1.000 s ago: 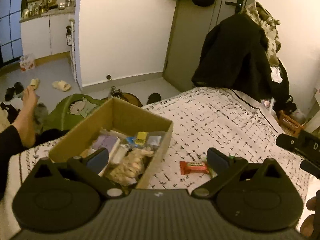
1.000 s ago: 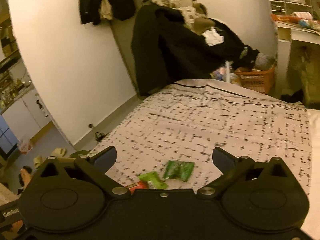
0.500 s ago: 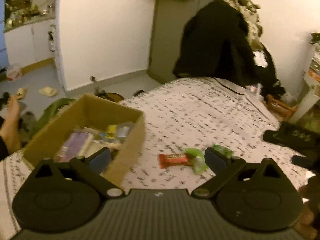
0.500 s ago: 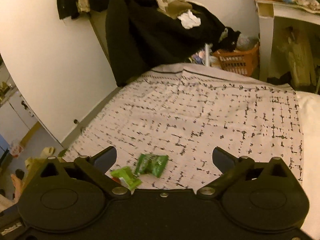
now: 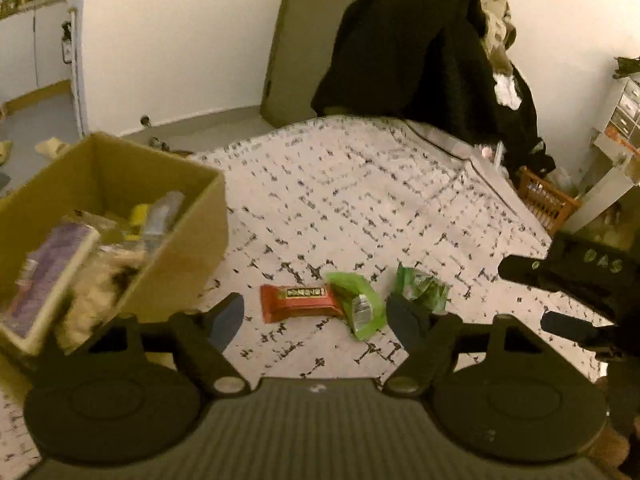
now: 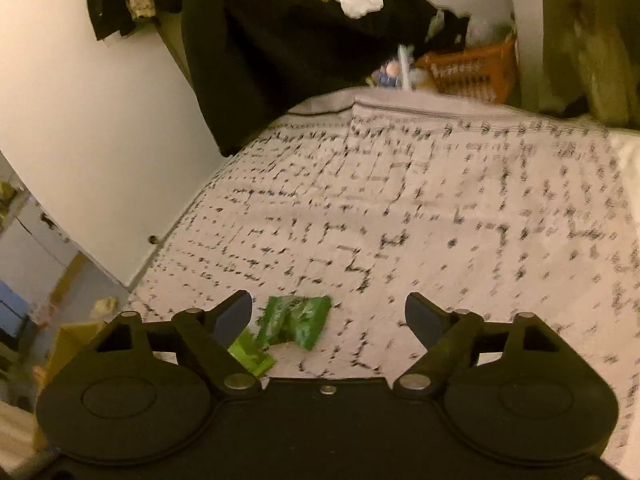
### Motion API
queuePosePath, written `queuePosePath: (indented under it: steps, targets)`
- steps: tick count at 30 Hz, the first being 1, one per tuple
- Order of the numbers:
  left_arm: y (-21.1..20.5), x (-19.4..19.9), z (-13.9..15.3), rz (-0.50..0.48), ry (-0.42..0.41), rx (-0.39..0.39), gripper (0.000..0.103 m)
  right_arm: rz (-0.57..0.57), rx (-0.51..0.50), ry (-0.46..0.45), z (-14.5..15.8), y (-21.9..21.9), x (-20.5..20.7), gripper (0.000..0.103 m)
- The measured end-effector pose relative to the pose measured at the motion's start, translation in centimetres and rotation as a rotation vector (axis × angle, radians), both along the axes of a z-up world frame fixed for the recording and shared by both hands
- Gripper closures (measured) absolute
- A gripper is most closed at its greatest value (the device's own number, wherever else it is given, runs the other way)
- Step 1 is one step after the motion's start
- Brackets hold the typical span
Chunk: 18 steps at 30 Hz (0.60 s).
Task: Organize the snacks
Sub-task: 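Withdraw both open tools from the box toward the red bar and green packets, then close the left tool on the red bar while the right tool grasps the green packet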
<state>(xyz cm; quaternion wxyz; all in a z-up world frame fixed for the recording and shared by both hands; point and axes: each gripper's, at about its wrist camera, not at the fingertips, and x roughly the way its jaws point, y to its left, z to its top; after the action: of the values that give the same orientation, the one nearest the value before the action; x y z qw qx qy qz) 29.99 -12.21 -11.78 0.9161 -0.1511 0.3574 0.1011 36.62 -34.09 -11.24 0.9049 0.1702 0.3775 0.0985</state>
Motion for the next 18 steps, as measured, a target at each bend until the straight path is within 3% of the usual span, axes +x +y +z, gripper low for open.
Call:
queuePosePath:
  steps: [6, 11, 18]
  targets:
    - [0.2, 1.7, -2.2, 0.018, 0.009, 0.0, 0.026, -0.011, 0.041, 0.038, -1.4, 0.6, 1.3, 0.02]
    - [1.0, 2.5, -4.1, 0.087, 0.014, -0.023, 0.026, -0.01, 0.05, 0.049, -2.1, 1.5, 2.3, 0.019]
    - [1.1, 4.0, -5.8, 0.114, 0.03, -0.018, 0.027, 0.031, 0.014, 0.058, -3.6, 3.6, 3.2, 0.019]
